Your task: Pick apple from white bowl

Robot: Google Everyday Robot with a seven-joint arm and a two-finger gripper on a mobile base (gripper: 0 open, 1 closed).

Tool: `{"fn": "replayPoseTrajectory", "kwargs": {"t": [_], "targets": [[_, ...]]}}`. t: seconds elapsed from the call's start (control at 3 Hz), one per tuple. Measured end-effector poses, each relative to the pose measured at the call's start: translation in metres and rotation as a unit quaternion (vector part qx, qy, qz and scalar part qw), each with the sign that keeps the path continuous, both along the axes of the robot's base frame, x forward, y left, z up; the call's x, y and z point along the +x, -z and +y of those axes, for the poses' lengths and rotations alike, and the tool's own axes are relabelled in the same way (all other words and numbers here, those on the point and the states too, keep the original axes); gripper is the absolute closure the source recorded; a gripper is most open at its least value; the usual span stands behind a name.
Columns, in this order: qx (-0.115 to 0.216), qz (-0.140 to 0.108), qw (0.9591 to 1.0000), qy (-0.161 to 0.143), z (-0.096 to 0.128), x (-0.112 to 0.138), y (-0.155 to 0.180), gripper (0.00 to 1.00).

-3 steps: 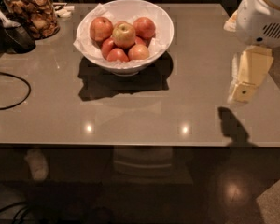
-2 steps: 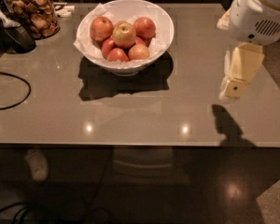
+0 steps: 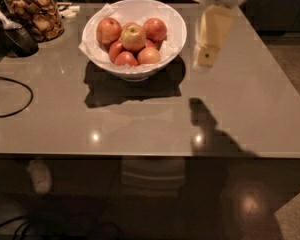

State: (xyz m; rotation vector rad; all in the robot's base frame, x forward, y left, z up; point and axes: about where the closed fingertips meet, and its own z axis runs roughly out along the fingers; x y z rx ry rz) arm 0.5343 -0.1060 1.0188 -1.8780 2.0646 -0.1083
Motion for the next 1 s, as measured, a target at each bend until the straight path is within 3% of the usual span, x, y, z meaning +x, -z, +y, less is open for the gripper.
{"fn": "replayPoseTrajectory", "kwargs": {"t": [0.67, 1.0], "targets": [[0.003, -0.028, 0.9995, -0.014, 0.025, 0.022, -0.005, 0.0], [0.002, -0.023, 0.9997, -0.01, 0.044, 0.058, 0.0, 0.0]]}}
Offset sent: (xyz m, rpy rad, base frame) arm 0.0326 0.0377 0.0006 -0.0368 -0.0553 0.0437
